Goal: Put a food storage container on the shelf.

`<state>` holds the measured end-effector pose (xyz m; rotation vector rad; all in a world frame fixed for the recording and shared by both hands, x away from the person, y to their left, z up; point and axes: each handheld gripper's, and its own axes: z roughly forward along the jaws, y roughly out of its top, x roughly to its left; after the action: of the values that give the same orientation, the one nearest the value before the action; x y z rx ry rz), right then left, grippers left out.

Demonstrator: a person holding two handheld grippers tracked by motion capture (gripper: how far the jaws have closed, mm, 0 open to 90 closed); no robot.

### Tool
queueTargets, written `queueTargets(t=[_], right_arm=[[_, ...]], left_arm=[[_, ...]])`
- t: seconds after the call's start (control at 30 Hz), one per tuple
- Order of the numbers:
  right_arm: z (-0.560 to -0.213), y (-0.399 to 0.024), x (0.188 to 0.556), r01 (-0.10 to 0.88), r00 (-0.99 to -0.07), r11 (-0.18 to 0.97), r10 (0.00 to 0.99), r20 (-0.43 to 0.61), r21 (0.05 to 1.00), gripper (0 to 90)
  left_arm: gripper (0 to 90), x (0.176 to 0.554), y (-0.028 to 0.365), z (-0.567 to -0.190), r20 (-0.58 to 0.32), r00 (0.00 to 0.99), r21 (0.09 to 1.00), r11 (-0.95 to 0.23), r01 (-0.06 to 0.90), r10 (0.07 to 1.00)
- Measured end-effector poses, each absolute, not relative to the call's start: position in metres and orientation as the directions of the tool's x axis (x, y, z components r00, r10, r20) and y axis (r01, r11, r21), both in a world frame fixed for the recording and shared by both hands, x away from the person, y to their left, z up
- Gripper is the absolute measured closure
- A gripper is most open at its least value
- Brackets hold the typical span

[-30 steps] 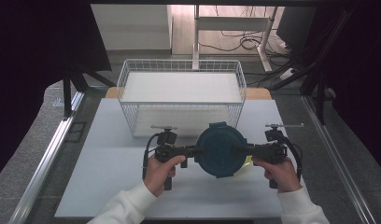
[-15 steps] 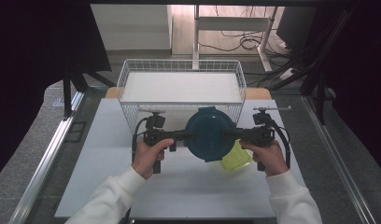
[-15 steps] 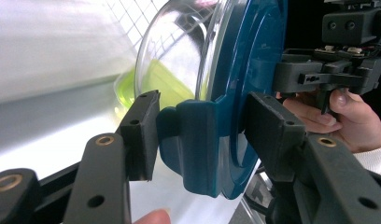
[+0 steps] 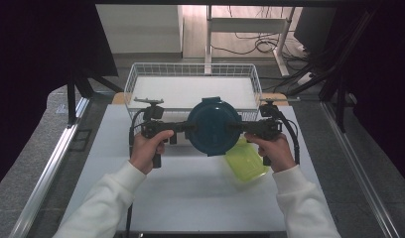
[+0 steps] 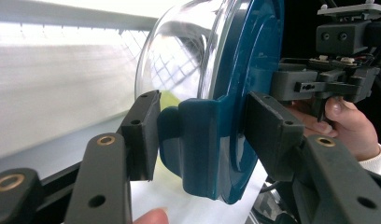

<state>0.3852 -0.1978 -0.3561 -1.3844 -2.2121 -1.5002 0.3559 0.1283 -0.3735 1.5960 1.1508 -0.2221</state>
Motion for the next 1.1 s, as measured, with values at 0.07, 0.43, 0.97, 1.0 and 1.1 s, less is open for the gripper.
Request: queueTargets(t=[0.07, 0.43, 0.97, 1.0, 1.1], right_arm=[[-0.355, -0.195, 0.389, 0.74, -0.569, 0.08, 0.603, 0.559, 0.667, 35.2], [-0.337, -0.183, 0.396, 0.724, -0.584, 0.079, 0.6, 0.547, 0.685, 35.3], [-0.315, -0.172, 0.406, 0.71, -0.597, 0.084, 0.598, 0.535, 0.699, 35.4], [-0.314, -0.172, 0.407, 0.712, -0.596, 0.081, 0.596, 0.538, 0.698, 35.5], [-0.311, -0.17, 0.41, 0.707, -0.6, 0.078, 0.594, 0.537, 0.703, 35.6]], left_arm=[[47.0, 0.358, 0.131, -0.371, -0.657, 0.51, 0.651, 0.076, 0.755, 0.556], [47.0, 0.365, 0.143, -0.352, -0.647, 0.525, 0.671, 0.086, 0.737, 0.553], [47.0, 0.373, 0.153, -0.331, -0.634, 0.535, 0.691, 0.099, 0.716, 0.558], [47.0, 0.375, 0.153, -0.33, -0.632, 0.537, 0.693, 0.098, 0.714, 0.559], [47.0, 0.38, 0.155, -0.325, -0.631, 0.541, 0.696, 0.097, 0.711, 0.557]])
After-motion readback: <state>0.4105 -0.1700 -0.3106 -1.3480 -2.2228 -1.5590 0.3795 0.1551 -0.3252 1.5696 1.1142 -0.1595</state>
